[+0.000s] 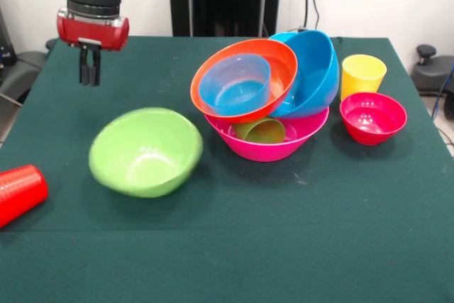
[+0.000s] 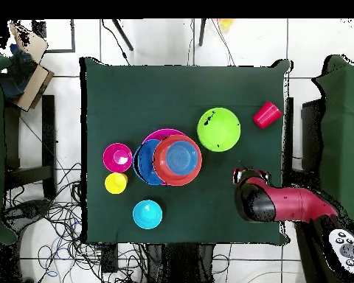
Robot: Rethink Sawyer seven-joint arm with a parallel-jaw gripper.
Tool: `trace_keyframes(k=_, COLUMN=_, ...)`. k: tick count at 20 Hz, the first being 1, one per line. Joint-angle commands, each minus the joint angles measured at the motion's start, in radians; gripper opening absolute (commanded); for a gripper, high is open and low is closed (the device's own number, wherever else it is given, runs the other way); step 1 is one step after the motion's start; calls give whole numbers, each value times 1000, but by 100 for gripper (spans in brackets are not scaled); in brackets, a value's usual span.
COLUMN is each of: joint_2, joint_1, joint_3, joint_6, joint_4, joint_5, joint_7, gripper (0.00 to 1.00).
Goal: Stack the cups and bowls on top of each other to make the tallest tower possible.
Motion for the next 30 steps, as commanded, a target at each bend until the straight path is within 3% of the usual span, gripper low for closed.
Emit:
trace_keyframes(k=1, joint_2=-22, joint_1=19, joint_3=138, joint_6=105, joint_4=25, joint_5=21, joint_7=-68, gripper=0)
trace_keyframes(k=6, joint_2=-26, joint_1=8, joint_3=149, joint_6=109, joint_4=33, joint_5=26, joint_7=-60, gripper=0)
trace_keyframes(k=7, joint_2=-25, joint_1=3, joint_3=153, joint_6=109, joint_4=35, joint_5=28, joint_7=-59, gripper=100)
trace_keyframes(k=17, joint_2=-42, joint_1=2, joint_3=166, joint_6=107, joint_4=37, joint_5=17, joint_7=-60, gripper=100)
trace_keyframes(k=30, joint_2=-8, joint_1=25, joint_3=163, joint_6=102, joint_4=-7, joint_5=7, joint_7=-44, gripper=100)
